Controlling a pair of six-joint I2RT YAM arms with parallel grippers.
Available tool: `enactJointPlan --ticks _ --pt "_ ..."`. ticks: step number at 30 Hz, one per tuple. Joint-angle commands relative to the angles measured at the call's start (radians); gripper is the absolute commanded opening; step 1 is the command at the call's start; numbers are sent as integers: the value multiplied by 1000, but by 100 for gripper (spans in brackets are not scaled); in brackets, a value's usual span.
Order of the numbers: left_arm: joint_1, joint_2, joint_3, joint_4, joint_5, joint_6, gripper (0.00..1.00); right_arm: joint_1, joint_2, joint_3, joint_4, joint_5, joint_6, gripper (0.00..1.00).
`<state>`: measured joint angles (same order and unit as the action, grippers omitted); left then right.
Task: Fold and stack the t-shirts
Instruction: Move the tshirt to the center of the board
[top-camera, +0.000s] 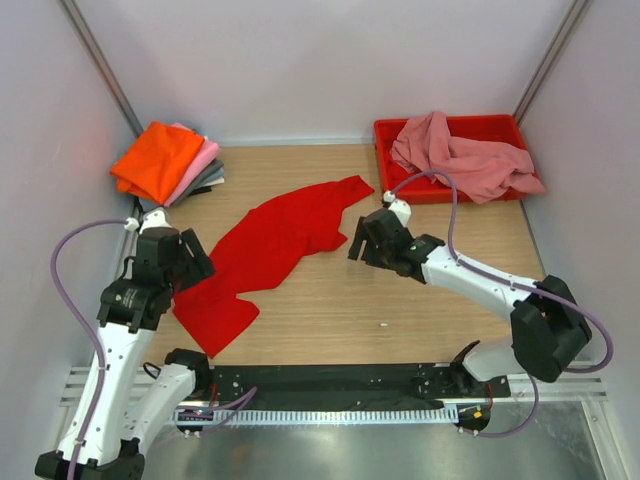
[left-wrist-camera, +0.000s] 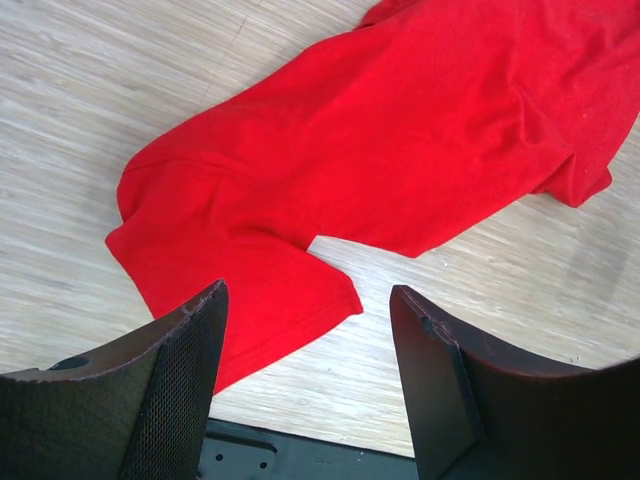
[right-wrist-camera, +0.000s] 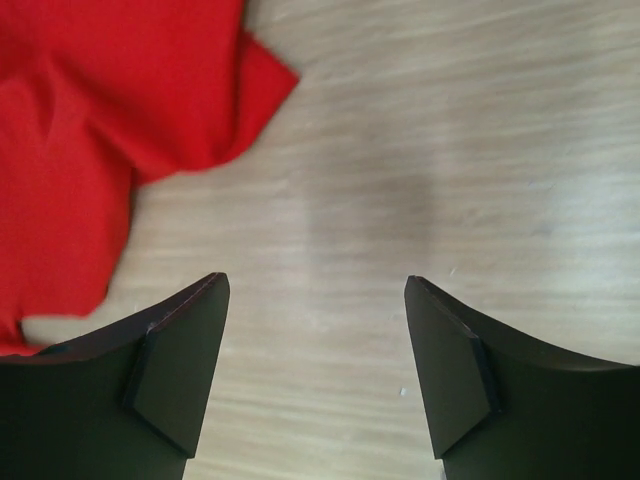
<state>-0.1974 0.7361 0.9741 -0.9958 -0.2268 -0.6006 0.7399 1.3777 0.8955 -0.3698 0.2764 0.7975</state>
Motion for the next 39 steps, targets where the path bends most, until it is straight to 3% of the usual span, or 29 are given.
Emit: enactJointPlan --ticks 1,9,16,21,24,25,26,29,36,39 --pt "-4 20 8 32 27 10 67 -76 70 12 124 -68 -73 76" --pt "-4 26 3 37 20 7 67 -120 398 238 186 -154 -130 69" --pt "-5 11 0 39 10 4 67 -129 529 315 213 -183 -133 67" --pt "-4 8 1 39 7 2 67 -145 573 322 247 -207 -138 46" --pt "-4 5 0 37 4 2 67 -154 590 319 262 -230 -139 23" --pt "-4 3 0 37 4 1 67 -154 586 315 273 -236 -139 7" --pt "-4 2 1 37 3 1 67 -157 558 298 279 -244 -141 1" --pt "-4 -6 0 37 1 -1 67 -175 463 252 255 -227 -133 1" --pt "-2 -6 0 37 -2 -1 67 -182 23 310 48 -248 -63 1" --pt "1 -12 0 37 -3 -2 67 -188 12 414 -21 -299 -60 1"
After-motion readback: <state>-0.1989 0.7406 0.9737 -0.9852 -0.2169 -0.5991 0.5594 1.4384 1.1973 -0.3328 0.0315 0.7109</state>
